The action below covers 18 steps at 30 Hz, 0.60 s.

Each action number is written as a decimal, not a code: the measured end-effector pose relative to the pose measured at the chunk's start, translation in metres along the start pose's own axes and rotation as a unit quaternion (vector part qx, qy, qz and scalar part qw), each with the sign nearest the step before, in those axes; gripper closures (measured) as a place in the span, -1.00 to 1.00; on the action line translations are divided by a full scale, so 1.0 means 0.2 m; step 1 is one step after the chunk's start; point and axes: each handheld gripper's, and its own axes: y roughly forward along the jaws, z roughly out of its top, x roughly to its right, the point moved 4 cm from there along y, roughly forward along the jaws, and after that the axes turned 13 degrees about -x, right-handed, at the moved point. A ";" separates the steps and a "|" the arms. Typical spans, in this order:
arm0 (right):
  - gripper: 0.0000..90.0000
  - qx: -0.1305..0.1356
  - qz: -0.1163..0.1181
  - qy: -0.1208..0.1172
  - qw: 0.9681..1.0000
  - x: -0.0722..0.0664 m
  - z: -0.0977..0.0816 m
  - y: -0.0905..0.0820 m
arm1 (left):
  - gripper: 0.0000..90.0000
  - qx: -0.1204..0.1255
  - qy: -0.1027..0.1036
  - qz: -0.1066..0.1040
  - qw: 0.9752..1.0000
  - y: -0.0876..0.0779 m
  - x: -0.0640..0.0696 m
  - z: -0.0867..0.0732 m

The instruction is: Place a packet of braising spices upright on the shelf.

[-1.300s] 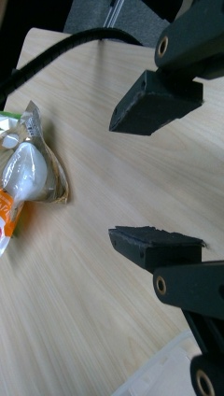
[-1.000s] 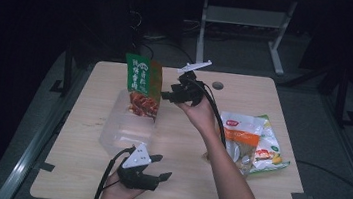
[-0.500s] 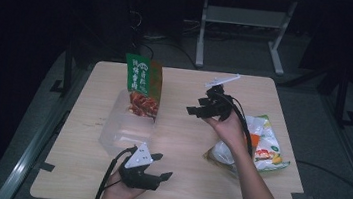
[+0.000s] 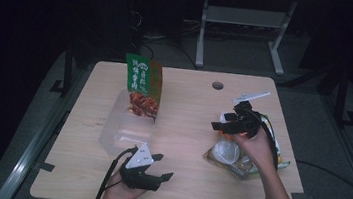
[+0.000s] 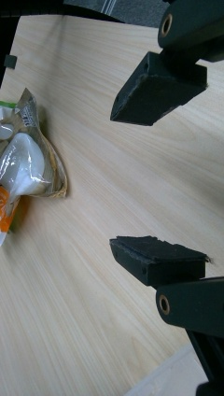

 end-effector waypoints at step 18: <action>-0.31 -0.019 -0.036 0.052 0.998 0.16 -0.35 -0.13 | -0.28 0.002 -0.002 0.000 1.000 0.01 0.01 0.00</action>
